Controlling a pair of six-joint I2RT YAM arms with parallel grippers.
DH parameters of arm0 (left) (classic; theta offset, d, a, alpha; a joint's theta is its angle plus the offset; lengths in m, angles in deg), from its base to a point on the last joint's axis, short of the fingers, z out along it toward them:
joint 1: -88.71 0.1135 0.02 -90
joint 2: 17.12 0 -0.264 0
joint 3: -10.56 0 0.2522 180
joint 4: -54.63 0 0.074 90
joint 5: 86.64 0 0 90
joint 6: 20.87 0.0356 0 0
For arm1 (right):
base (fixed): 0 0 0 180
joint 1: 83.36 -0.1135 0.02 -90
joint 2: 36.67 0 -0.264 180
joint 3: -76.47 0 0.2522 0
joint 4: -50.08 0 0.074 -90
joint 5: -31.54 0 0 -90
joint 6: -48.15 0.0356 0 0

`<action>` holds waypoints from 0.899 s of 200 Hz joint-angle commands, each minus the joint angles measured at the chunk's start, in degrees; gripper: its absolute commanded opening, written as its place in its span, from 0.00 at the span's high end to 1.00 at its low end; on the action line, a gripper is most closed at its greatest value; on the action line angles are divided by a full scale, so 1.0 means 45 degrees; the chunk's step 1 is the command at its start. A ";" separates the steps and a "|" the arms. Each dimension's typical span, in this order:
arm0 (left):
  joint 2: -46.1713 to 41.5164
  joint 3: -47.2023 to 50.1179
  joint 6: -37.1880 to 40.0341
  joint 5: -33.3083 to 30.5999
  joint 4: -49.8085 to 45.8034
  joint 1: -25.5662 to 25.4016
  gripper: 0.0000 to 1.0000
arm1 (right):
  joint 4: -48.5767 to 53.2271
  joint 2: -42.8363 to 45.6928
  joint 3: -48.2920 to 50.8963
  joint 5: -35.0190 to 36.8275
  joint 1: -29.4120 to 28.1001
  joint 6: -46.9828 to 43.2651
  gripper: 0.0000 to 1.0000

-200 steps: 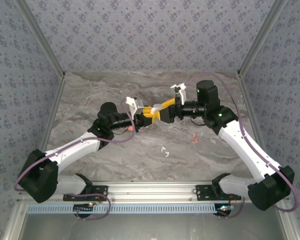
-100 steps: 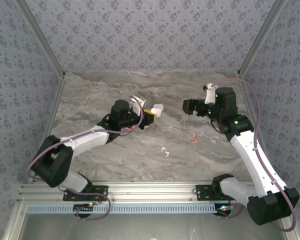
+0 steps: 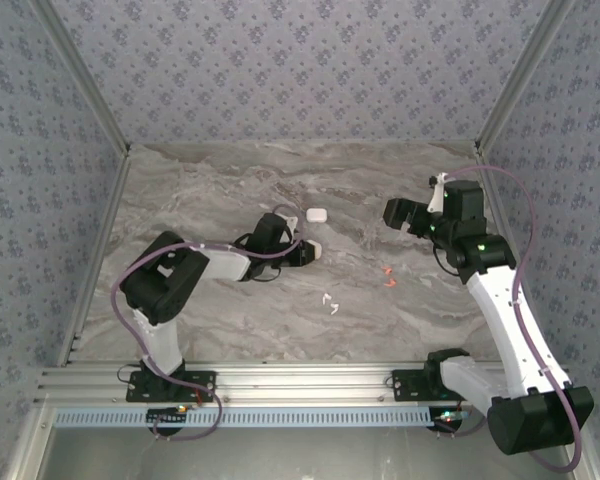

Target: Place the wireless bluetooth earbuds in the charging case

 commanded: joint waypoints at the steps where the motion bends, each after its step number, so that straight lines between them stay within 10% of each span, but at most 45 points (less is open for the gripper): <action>1: 0.0410 -0.0574 -0.0751 -0.0062 0.0507 -0.0056 1.00 | 0.0436 0.0483 0.0270 0.0364 0.0028 0.0672 0.00; 52: 0.1902 -0.1189 -0.1891 0.0312 0.1307 -0.0057 0.95 | 0.1231 0.0887 0.0504 0.0839 -0.0027 0.0913 0.00; 180: 0.0577 -0.0352 -0.0824 -0.1274 0.0067 0.0300 0.28 | 0.1764 0.0266 0.0256 0.2227 -0.0487 0.1170 0.00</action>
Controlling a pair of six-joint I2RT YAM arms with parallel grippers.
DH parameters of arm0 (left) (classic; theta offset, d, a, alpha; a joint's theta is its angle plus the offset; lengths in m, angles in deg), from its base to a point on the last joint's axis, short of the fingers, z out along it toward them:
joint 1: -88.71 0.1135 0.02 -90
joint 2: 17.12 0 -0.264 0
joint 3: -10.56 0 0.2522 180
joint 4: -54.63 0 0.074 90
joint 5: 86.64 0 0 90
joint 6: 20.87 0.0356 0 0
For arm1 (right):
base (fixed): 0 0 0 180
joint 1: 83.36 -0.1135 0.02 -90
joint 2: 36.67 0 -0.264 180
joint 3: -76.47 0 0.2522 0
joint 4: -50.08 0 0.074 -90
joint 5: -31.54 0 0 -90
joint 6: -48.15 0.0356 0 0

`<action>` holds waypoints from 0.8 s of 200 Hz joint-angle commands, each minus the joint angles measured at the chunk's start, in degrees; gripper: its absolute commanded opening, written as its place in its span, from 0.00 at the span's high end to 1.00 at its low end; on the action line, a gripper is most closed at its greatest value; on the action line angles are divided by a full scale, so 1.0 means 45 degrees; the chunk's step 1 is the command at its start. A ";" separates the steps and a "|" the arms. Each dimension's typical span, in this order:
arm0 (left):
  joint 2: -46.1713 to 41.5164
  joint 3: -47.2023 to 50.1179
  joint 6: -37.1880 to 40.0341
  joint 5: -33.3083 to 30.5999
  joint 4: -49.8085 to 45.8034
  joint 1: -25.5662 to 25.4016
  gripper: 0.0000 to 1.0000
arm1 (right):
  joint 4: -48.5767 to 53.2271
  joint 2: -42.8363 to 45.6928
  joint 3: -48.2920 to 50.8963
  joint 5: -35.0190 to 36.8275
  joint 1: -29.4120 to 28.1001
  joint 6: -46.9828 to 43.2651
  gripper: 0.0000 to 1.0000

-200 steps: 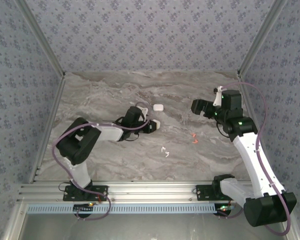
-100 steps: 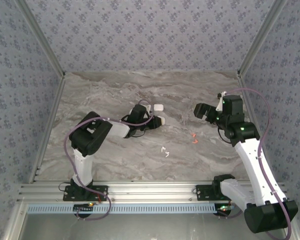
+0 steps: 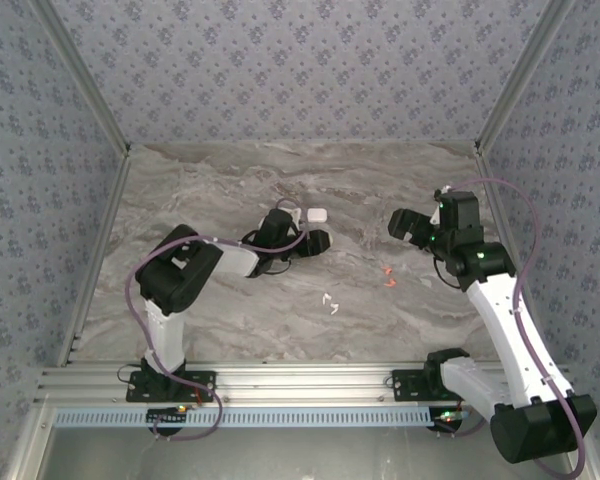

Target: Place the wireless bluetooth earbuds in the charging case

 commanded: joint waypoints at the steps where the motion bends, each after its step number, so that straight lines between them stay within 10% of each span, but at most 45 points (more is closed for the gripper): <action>1: -0.0600 0.0489 0.0724 -0.0990 -0.1705 0.0316 0.28 | 0.0431 -0.0154 -0.0259 0.0608 -0.0093 0.0058 0.00; 73: -0.3534 0.1561 0.2500 -0.2265 -0.2928 0.0649 0.01 | -0.0759 0.0272 0.0474 -0.0267 0.0930 -0.0059 0.00; 160: -0.6084 0.2291 0.2685 -0.1223 -0.3623 0.2628 0.01 | -0.1545 0.0156 0.1187 -0.1743 0.1502 -0.0083 0.00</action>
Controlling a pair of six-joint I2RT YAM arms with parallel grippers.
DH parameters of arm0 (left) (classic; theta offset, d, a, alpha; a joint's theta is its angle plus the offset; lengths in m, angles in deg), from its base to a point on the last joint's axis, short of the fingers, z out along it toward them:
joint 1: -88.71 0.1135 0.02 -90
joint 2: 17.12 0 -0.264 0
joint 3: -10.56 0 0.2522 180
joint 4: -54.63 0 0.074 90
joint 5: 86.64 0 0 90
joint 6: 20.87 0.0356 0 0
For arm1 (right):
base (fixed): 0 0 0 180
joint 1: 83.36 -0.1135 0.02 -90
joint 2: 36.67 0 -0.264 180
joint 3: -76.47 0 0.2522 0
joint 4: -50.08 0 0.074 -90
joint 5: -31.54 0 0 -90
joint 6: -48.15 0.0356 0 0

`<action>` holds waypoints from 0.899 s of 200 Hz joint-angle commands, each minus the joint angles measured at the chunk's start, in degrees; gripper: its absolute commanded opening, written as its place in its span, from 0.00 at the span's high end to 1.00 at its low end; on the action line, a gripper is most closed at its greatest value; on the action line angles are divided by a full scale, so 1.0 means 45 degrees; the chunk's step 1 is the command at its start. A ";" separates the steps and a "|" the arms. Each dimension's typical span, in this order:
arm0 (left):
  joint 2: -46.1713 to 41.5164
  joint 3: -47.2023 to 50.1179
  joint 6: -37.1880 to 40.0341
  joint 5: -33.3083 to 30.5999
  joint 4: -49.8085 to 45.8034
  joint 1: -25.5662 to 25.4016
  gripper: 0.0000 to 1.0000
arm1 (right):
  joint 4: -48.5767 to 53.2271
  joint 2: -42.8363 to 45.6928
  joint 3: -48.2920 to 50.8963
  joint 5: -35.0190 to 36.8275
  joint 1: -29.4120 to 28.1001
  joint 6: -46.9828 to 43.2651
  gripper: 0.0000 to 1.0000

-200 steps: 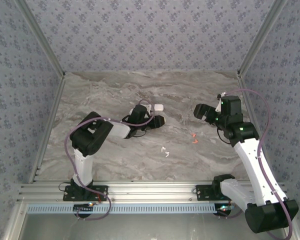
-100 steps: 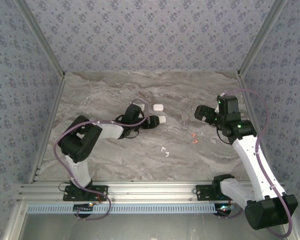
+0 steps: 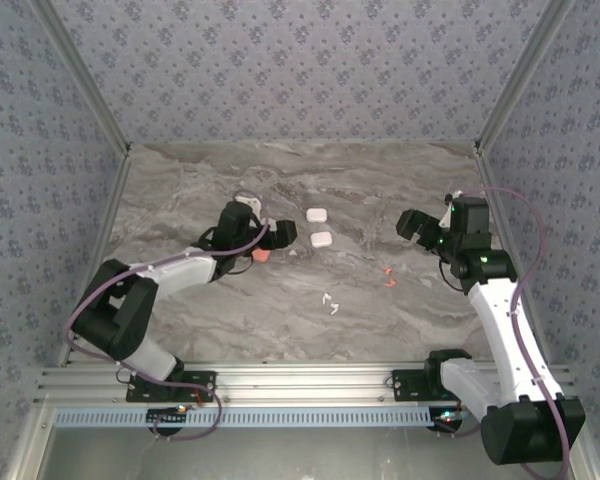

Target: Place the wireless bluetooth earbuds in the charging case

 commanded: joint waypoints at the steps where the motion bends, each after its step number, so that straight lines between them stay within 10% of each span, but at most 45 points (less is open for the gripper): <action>1: -0.0594 0.0076 0.0031 0.0725 -0.0293 0.0777 0.01 | -0.0279 -0.0165 0.0023 -0.0346 -0.0105 -0.0144 0.00; 180: -0.3522 0.1517 0.0150 0.3809 -0.3082 0.6607 0.01 | -0.0347 -0.5496 -0.2904 0.2530 -0.7305 -0.2648 0.03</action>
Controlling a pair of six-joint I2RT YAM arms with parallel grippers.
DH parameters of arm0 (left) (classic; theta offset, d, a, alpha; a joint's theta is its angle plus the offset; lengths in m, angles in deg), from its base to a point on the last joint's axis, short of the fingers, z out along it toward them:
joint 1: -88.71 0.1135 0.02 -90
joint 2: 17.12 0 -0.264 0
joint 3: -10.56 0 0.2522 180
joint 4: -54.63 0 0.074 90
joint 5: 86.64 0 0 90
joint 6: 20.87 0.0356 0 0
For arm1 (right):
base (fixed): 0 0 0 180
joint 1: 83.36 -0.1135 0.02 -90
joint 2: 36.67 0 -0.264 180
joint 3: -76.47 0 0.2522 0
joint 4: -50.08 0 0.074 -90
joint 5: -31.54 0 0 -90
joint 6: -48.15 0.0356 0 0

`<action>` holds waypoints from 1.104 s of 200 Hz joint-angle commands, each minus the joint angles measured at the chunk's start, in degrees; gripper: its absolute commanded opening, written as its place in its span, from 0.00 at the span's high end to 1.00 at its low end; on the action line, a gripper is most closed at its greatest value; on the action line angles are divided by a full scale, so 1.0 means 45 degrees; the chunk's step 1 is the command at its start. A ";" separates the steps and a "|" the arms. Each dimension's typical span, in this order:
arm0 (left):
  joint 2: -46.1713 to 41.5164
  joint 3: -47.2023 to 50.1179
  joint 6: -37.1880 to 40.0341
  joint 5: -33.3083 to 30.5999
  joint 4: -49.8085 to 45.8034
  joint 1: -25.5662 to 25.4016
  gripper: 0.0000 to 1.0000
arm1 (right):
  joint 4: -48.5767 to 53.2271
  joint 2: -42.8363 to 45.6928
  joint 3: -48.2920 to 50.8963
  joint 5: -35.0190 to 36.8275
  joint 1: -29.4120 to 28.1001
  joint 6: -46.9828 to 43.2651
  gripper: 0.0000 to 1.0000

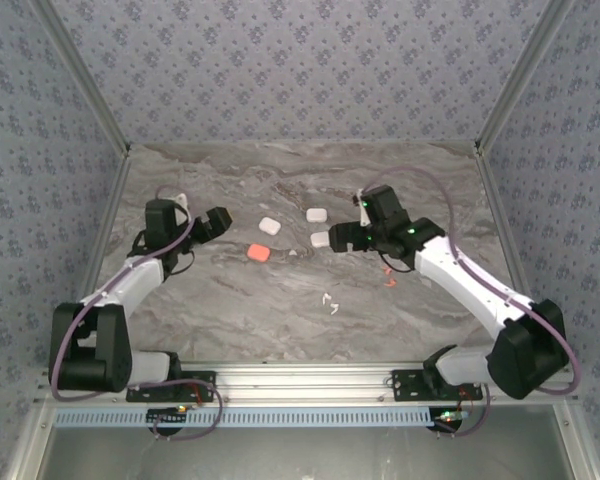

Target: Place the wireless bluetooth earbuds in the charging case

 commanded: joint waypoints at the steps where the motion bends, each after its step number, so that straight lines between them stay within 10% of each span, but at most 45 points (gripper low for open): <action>1: -0.0593 0.0123 -0.0054 0.0828 -0.0858 0.0609 0.01 | 0.0281 -0.0668 -0.0818 0.0732 -0.0889 -0.0731 0.03; 93: -0.0842 0.0445 -0.0410 0.1151 -0.1897 0.2057 0.01 | 0.1429 -0.5244 -0.3908 0.0467 -0.3637 -0.2964 0.08; 221: -0.1212 0.0652 -0.0364 0.1279 -0.2510 0.2111 0.02 | 0.3146 -1.2162 -1.1452 -0.0039 -0.2467 -0.5677 0.09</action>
